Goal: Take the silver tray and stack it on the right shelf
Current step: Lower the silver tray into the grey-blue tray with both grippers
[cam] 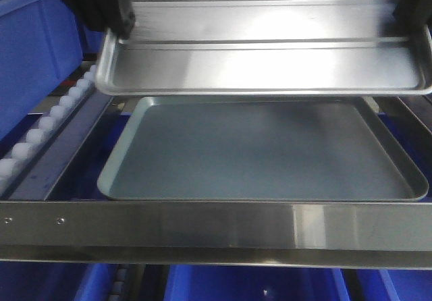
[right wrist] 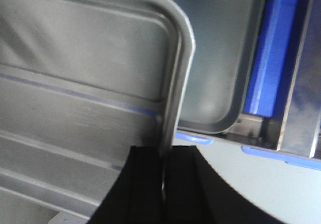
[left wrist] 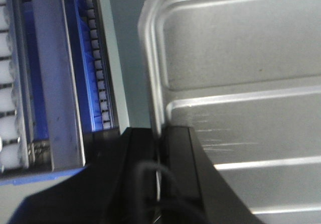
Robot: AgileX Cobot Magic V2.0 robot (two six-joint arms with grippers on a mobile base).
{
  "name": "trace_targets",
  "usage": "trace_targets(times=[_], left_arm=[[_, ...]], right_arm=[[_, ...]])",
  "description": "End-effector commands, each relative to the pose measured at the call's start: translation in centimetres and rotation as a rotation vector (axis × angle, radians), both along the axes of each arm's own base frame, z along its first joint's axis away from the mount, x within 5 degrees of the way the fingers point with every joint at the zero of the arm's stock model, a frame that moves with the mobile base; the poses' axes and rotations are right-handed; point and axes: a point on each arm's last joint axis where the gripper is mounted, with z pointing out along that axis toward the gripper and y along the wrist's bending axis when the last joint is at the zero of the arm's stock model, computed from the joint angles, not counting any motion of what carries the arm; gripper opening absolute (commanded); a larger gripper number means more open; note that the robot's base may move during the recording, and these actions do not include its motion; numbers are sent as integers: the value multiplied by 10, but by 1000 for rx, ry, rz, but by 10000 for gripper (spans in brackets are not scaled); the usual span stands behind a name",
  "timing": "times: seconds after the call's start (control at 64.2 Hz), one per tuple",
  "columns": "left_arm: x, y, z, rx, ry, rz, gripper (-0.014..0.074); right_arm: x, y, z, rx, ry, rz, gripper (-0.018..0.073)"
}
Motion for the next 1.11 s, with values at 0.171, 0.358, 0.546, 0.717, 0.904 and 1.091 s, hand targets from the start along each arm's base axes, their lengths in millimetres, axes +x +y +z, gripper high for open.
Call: trace_targets(times=[0.171,0.358,0.546,0.717,0.904,1.091], left_arm=[[50,-10,-14,-54,-11,17,-93],[73,-13,-51,13,48,51,-93],[89,-15,-80,54,88,66,-93],[94,-18,-84,33,72,52,-93],[95,-24,-79,-15,66,15,-3],[95,-25,-79,-23,67,16,380]], right_arm=[[52,-5,3,-21,-97,-32,56],[91,-1,-38,-49,-34,-53,56],[108,4,-69,-77,38,-54,56],[112,5,-77,-86,59,-53,60],[112,5,-76,-82,50,-53,64],[112,5,-76,-84,54,-54,275]])
